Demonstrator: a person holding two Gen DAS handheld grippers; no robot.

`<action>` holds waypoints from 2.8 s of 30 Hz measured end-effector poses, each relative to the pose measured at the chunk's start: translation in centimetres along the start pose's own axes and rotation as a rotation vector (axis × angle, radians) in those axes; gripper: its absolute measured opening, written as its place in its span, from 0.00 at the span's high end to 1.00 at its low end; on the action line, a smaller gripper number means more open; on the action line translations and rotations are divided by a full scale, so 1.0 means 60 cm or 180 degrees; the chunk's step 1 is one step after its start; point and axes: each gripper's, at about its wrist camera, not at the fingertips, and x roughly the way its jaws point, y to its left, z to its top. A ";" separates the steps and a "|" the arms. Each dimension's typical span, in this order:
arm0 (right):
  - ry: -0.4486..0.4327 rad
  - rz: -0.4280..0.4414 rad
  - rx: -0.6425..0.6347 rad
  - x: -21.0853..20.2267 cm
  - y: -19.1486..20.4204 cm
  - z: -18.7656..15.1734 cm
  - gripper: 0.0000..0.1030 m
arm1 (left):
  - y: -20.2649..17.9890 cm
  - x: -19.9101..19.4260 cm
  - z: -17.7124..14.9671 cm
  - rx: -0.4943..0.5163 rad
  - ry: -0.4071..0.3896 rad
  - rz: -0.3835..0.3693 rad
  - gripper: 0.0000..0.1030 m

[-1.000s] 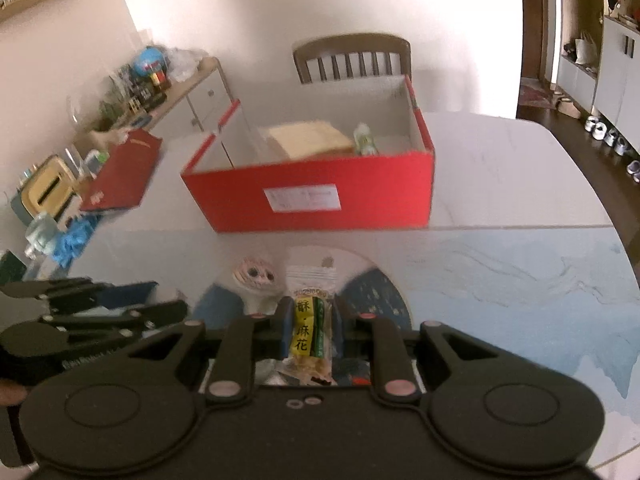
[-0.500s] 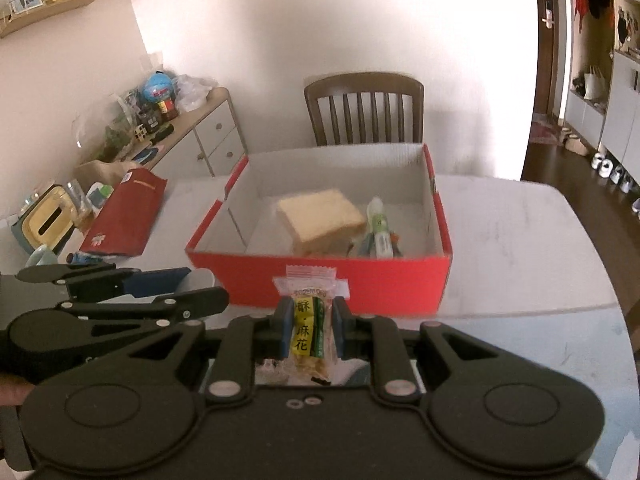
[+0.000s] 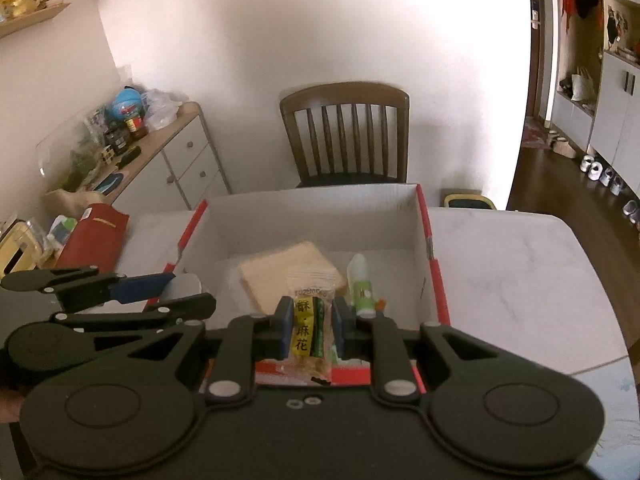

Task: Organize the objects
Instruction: 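Carry the white container in the left gripper and yellow-labelled packet in the right into the red box, then open both grippers to drop the container and packet, then withdraw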

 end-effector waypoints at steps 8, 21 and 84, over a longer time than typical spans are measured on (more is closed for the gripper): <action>0.0139 -0.0127 0.0065 0.066 -0.006 0.008 0.81 | 0.026 0.068 0.010 0.0039 0.0250 0.0167 0.63; 0.0432 -0.0254 0.0012 0.139 -0.010 -0.014 0.81 | 0.040 0.138 -0.009 -0.0029 0.0638 0.0138 0.63; 0.0007 0.0139 -0.0227 -0.130 -0.006 -0.119 0.53 | -0.017 -0.116 -0.073 -0.0053 0.0101 -0.0259 0.28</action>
